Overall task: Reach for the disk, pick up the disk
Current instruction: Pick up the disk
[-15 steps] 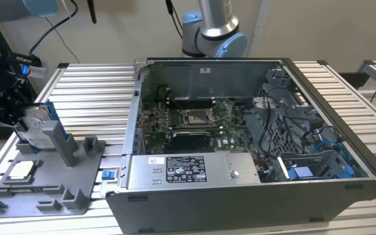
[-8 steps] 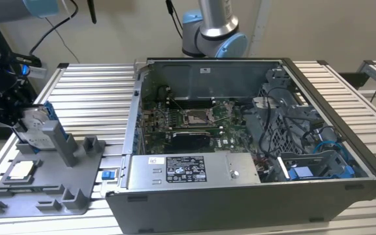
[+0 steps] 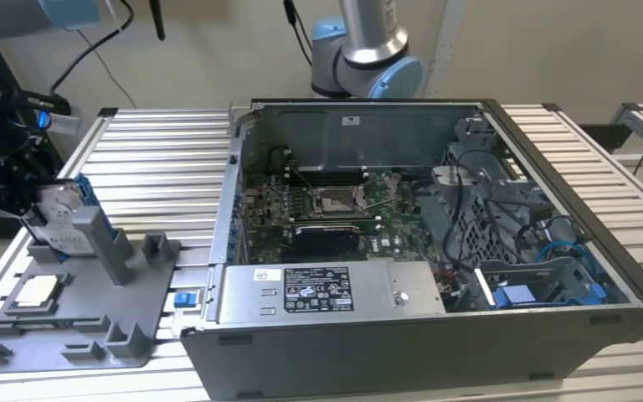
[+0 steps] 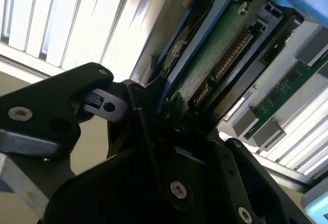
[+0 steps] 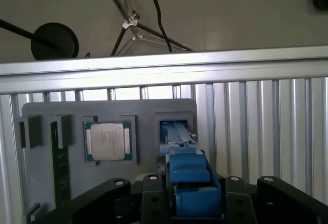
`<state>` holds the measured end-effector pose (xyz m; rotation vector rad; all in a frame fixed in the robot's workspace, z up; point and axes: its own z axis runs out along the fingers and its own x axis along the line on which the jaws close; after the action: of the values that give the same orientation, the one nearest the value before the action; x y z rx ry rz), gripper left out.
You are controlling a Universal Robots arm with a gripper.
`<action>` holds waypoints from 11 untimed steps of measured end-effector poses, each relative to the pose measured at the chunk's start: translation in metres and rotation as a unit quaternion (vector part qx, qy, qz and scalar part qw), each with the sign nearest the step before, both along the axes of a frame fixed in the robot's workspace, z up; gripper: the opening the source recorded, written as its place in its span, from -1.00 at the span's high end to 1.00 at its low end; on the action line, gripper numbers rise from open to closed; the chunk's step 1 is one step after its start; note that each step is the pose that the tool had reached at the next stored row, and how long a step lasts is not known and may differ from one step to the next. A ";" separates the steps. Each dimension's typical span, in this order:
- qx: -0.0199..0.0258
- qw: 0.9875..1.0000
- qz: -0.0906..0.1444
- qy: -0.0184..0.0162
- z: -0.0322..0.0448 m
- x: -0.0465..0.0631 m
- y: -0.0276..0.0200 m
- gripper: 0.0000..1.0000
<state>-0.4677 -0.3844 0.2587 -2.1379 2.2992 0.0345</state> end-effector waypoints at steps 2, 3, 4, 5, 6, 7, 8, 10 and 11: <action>-0.002 1.000 0.000 0.000 0.0004 0.000 0.0003 1.00; -0.005 1.000 0.000 0.000 0.0006 0.000 0.0002 1.00; -0.006 1.000 0.000 0.000 0.0006 0.000 0.0001 1.00; -0.004 1.000 0.000 0.000 0.0008 0.000 -0.0001 1.00; 0.004 1.000 0.000 0.000 0.0010 0.000 -0.0001 1.00; 0.008 1.000 0.000 0.000 0.0011 0.000 0.0000 1.00; 0.008 1.000 0.000 0.000 0.0012 0.000 0.0001 1.00; 0.006 1.000 0.000 0.000 0.0013 0.000 0.0002 1.00; 0.004 1.000 0.000 0.000 0.0014 0.000 0.0001 1.00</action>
<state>-0.4681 -0.3843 0.2601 -2.1340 2.2959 0.0433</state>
